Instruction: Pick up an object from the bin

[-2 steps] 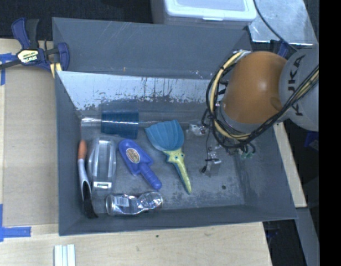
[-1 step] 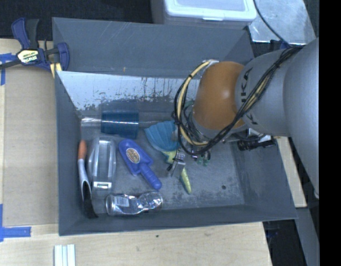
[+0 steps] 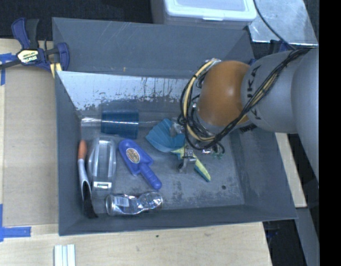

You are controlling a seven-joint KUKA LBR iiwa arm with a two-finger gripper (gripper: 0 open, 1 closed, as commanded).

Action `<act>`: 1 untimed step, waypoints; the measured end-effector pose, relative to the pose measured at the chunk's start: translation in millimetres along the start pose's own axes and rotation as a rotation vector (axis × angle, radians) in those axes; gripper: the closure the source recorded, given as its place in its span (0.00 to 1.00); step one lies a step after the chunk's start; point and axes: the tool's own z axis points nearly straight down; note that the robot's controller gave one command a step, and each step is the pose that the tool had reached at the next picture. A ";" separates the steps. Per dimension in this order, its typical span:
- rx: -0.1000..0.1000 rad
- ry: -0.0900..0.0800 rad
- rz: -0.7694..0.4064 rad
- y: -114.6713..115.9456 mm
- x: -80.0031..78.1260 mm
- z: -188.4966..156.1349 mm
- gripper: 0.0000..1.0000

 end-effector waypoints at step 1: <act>-0.005 0.010 0.471 -10.1 45.5 -2.6 1.00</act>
Offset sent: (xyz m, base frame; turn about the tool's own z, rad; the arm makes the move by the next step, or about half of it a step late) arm 0.0000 0.0000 0.0000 0.0000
